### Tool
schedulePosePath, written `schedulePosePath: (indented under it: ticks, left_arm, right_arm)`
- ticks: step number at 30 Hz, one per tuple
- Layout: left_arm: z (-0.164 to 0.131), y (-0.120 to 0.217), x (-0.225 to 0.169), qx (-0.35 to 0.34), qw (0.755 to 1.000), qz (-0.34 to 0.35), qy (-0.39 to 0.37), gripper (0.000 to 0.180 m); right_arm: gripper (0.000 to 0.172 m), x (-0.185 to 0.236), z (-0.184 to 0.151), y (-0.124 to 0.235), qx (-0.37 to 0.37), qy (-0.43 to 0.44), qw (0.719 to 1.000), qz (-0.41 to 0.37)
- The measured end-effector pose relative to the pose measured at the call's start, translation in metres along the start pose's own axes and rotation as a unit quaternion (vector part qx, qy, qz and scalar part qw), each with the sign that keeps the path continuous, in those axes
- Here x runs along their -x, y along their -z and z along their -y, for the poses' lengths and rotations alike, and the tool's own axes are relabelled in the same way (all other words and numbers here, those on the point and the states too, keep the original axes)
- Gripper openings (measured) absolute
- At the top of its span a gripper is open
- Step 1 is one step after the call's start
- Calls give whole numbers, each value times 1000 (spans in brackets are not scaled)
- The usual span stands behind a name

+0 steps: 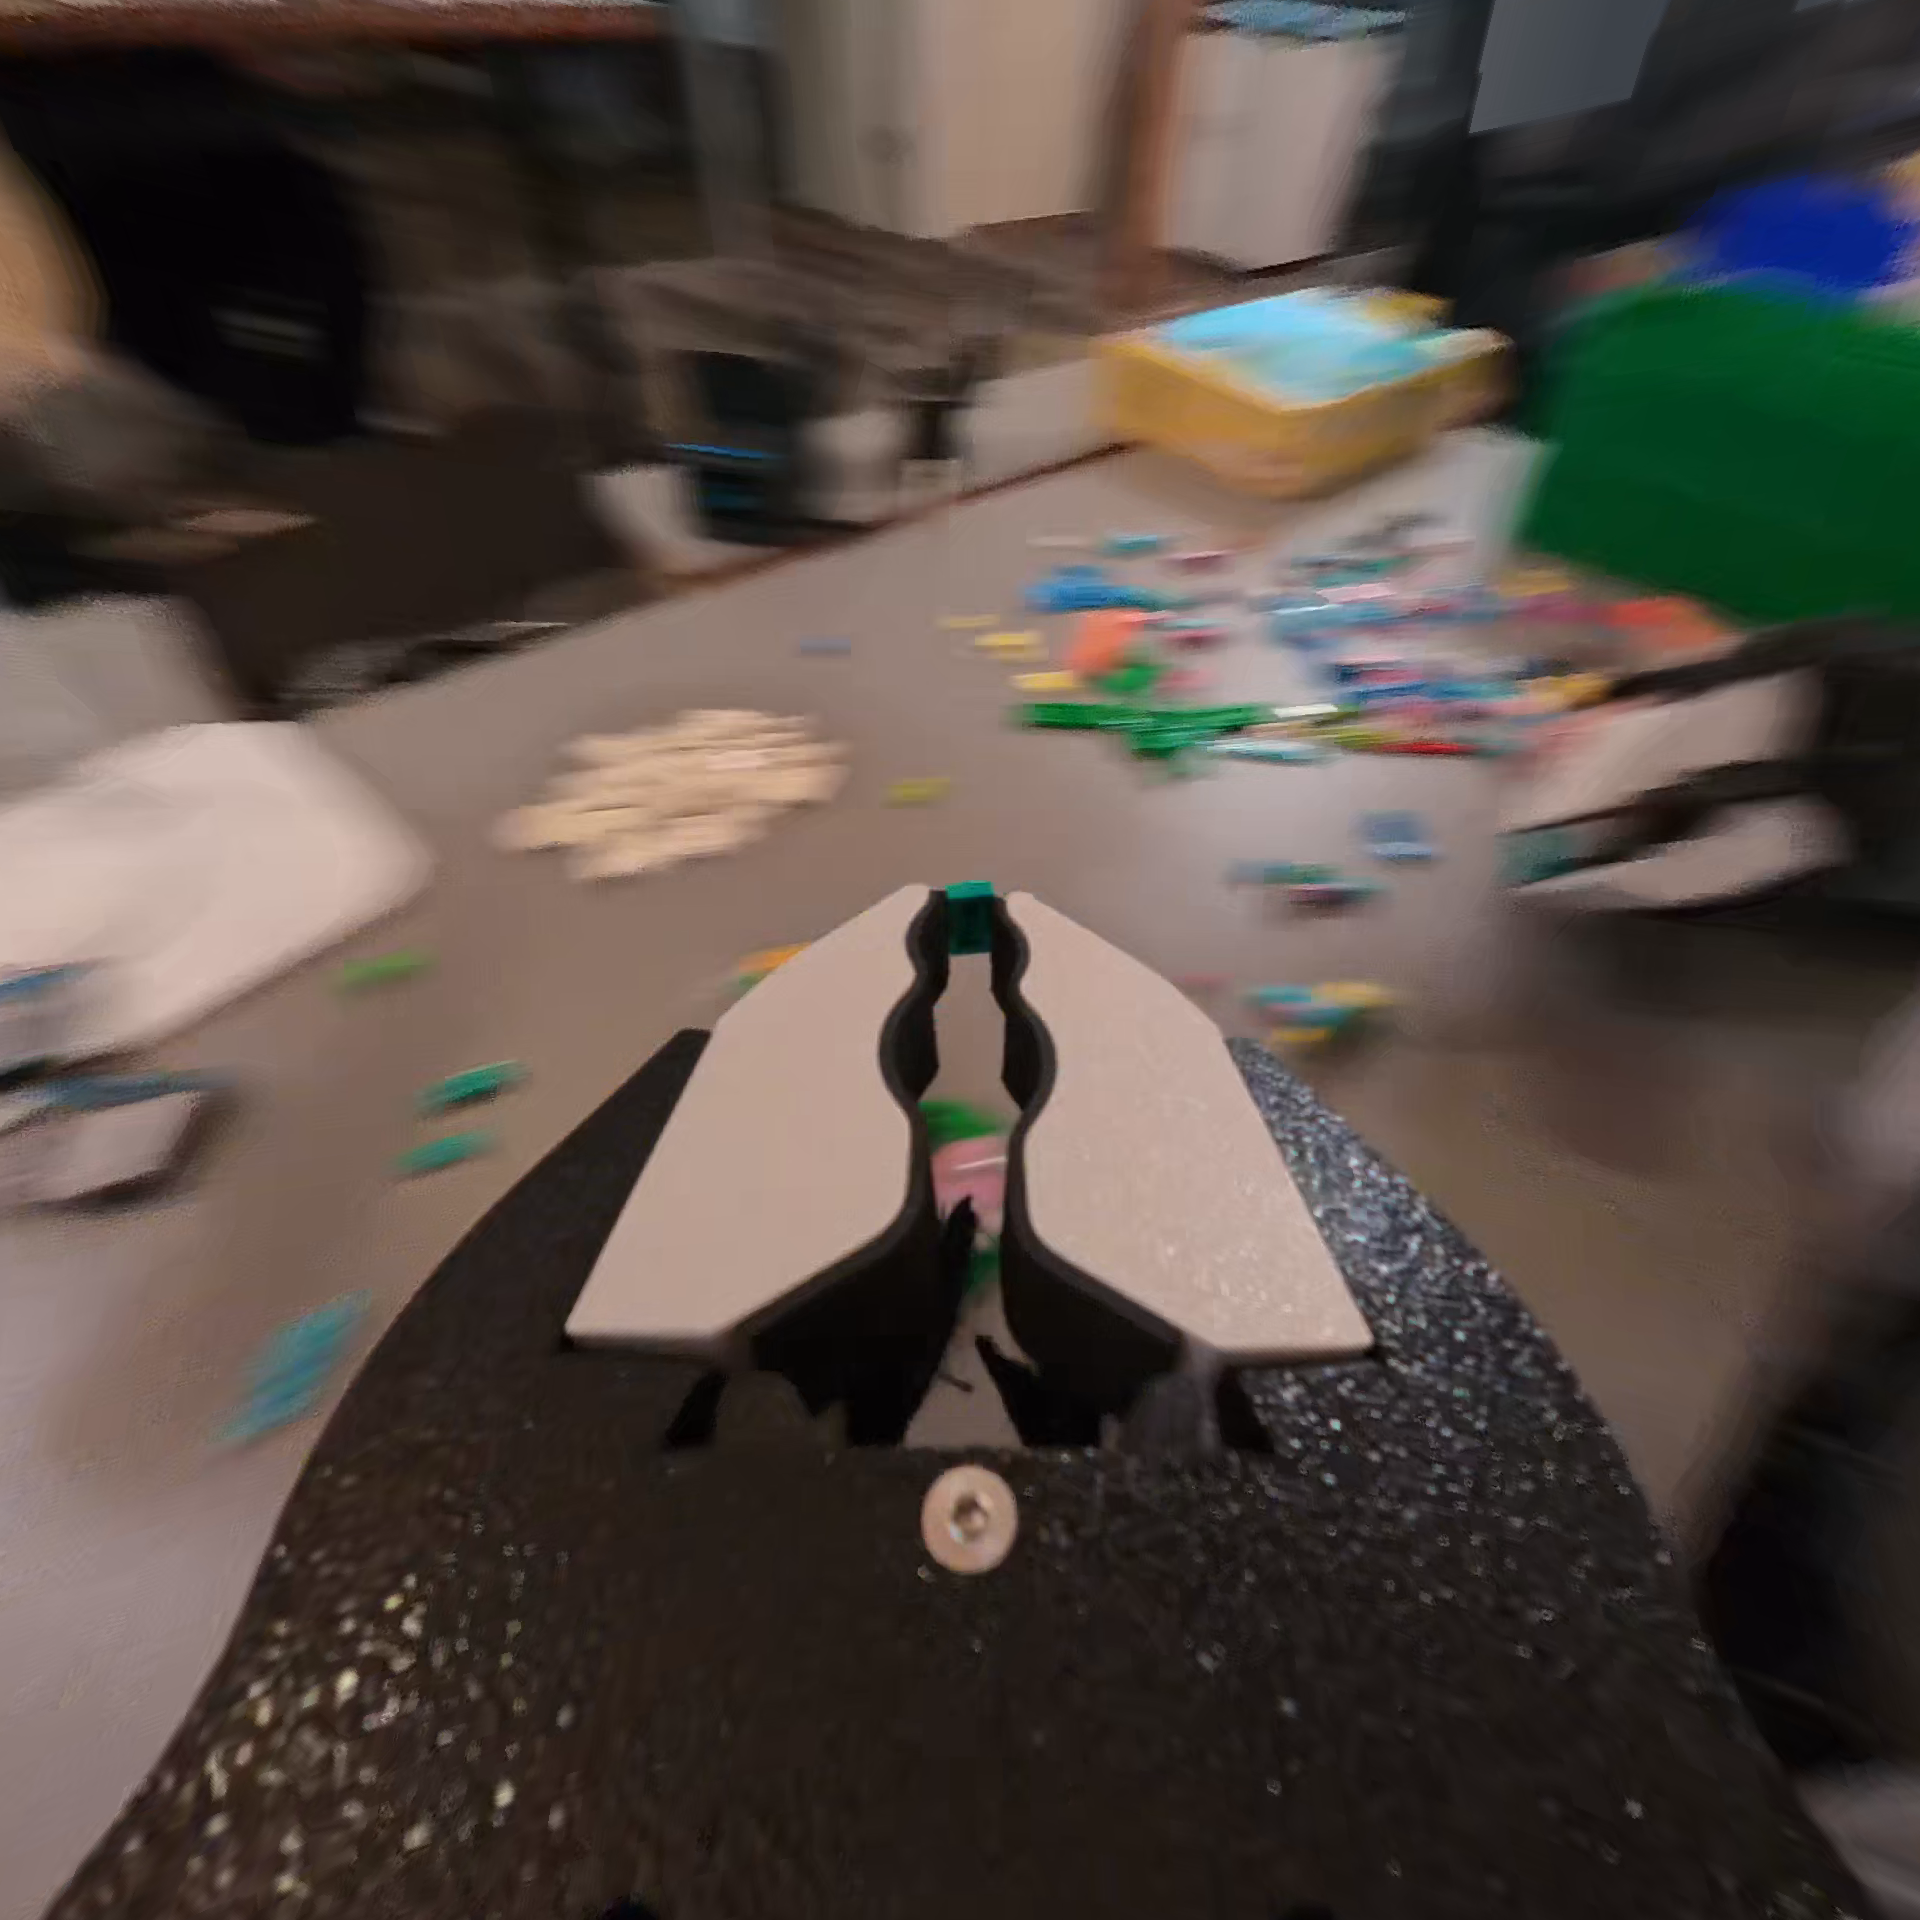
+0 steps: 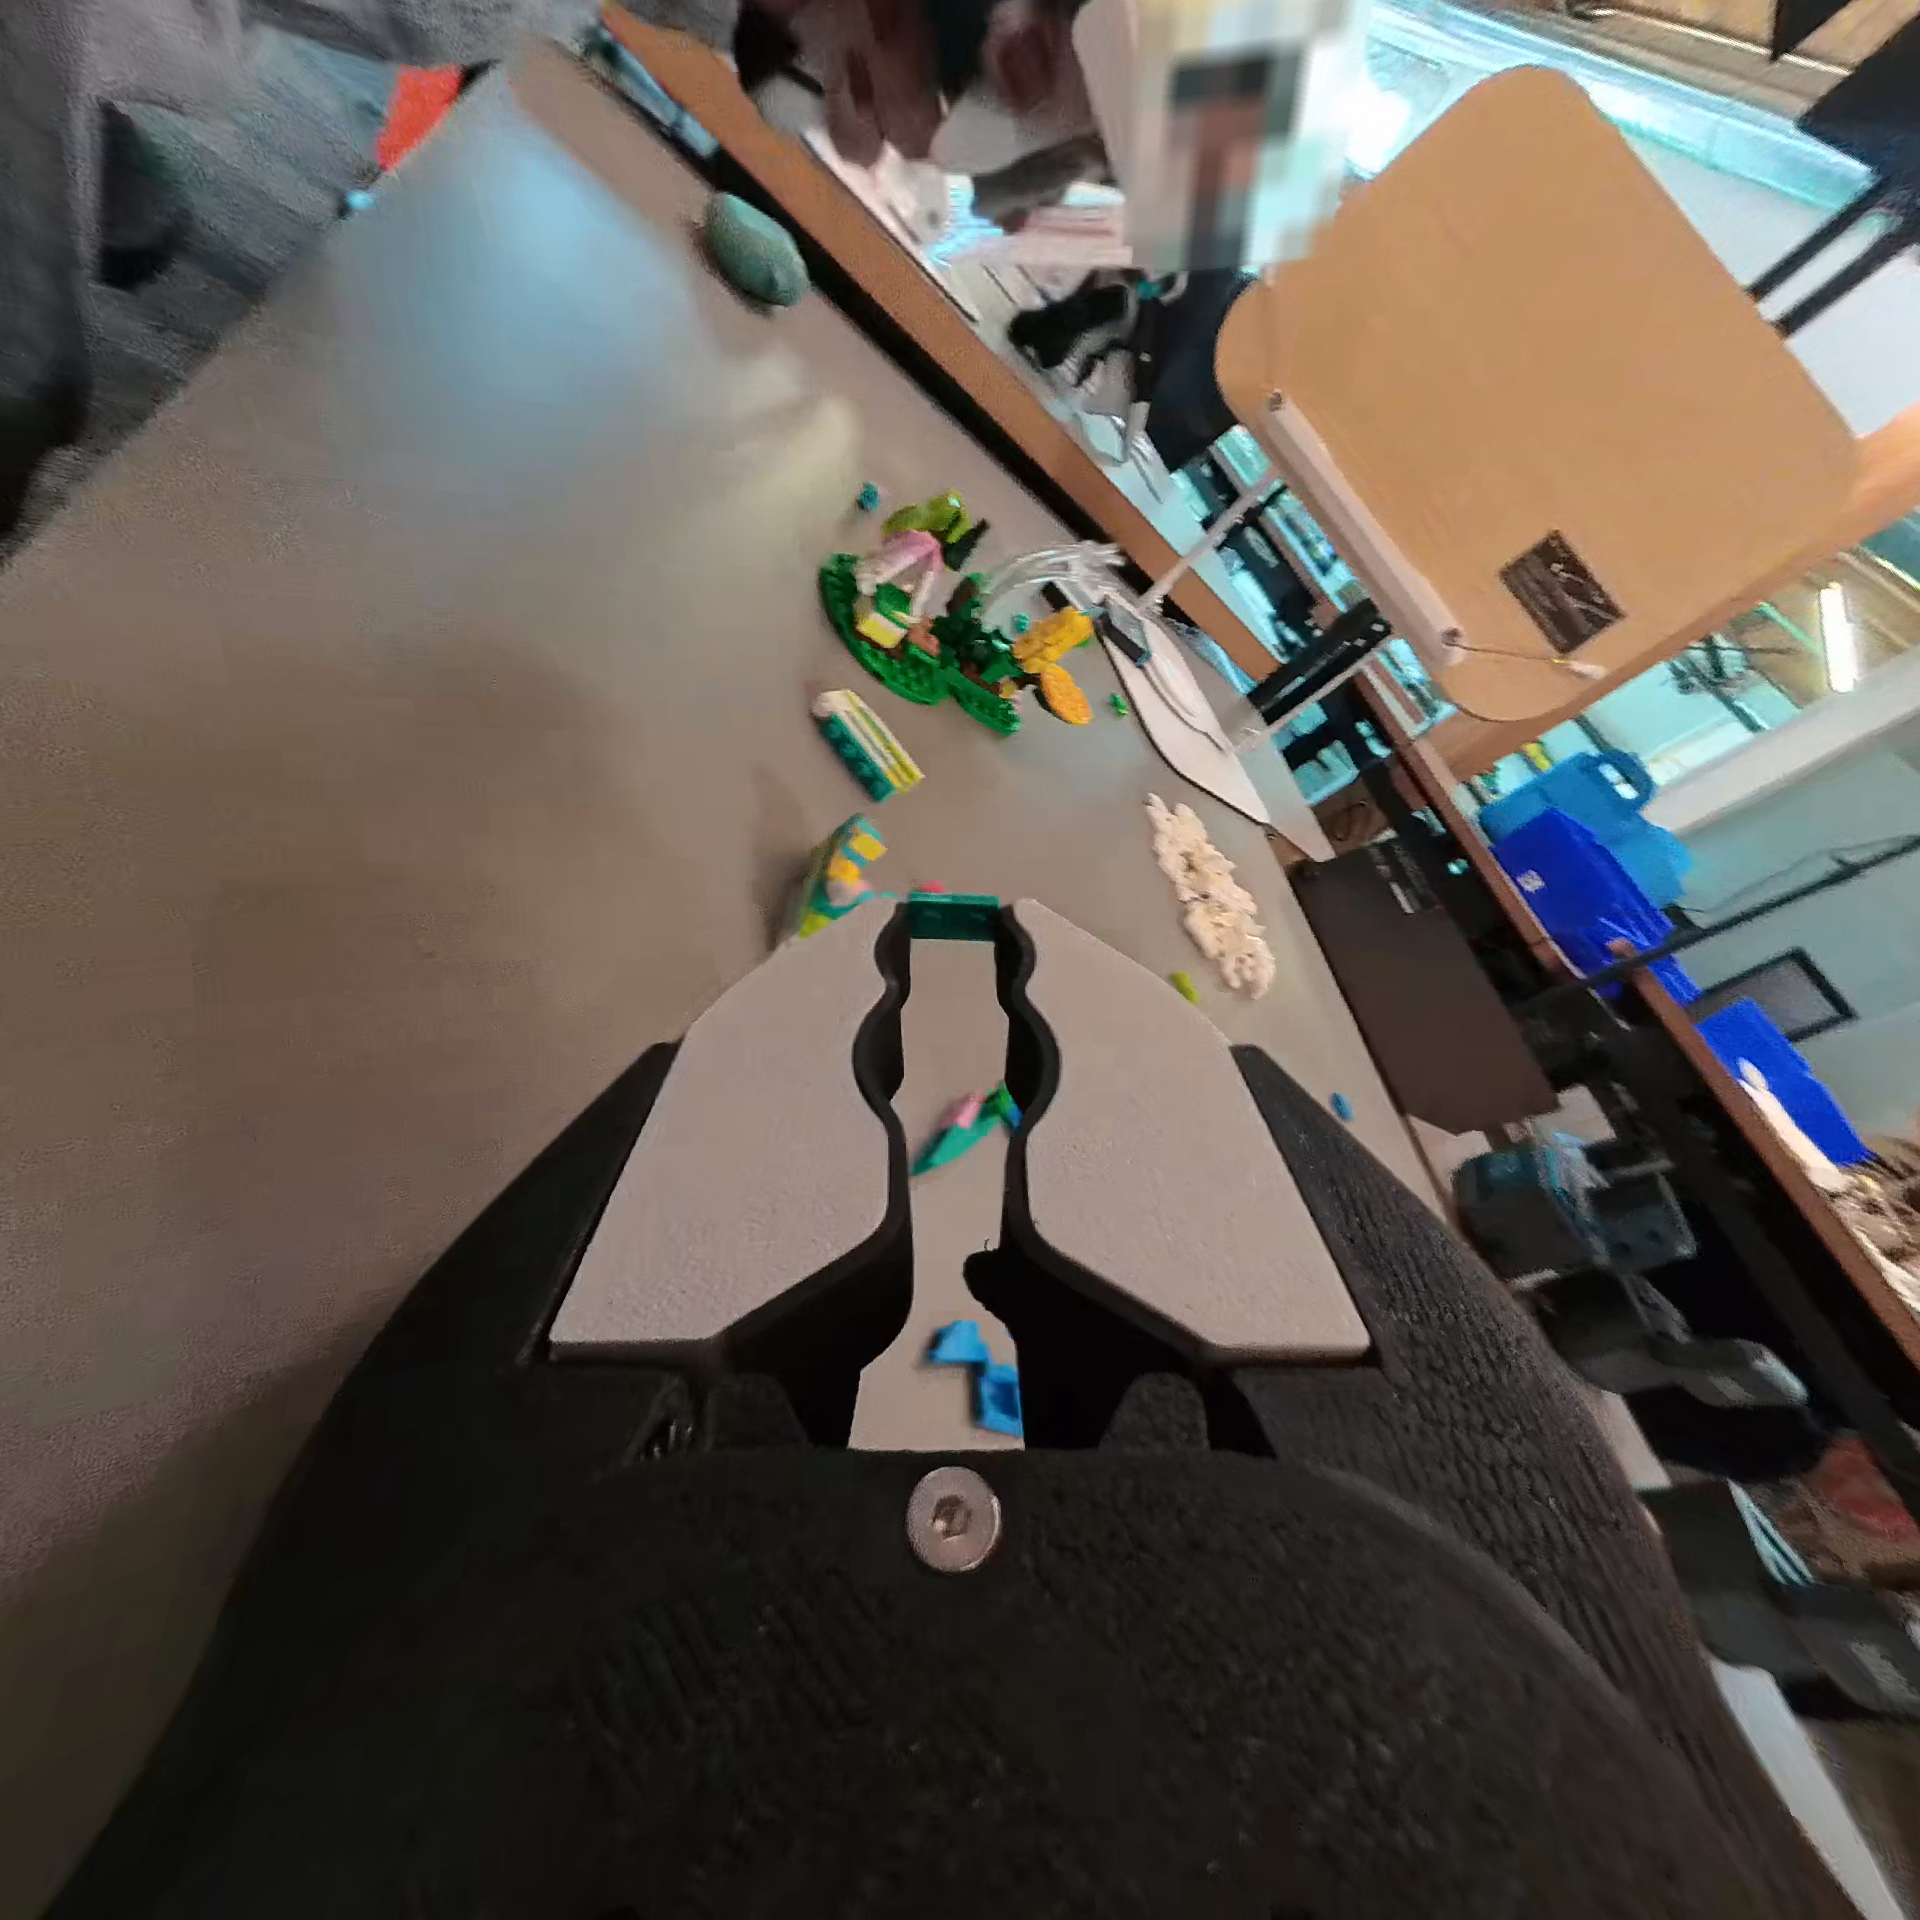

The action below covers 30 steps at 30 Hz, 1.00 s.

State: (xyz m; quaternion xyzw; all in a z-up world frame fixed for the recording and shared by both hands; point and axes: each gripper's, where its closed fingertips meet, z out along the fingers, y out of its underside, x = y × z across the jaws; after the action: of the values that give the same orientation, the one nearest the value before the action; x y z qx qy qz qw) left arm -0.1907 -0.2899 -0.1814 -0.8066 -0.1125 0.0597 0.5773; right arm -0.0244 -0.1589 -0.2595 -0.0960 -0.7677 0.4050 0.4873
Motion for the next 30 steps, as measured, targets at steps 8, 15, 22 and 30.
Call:
schedulePosePath:
  ticks: [8,15,22,30]
  left_arm:
    - [-72,-21,138,175,962,154,-142,8]
    - [-109,-56,166,211,967,135,-51,8]
    - [-102,-57,174,189,971,133,-63,8]
    - [-109,-52,179,208,970,111,-53,24]
  right_arm:
    - [14,-78,54,-101,30,55,994,94]
    - [14,-110,45,-263,65,10,952,298]
    - [14,-74,-2,-350,151,66,903,396]
    - [33,-54,-13,-366,176,54,886,425]
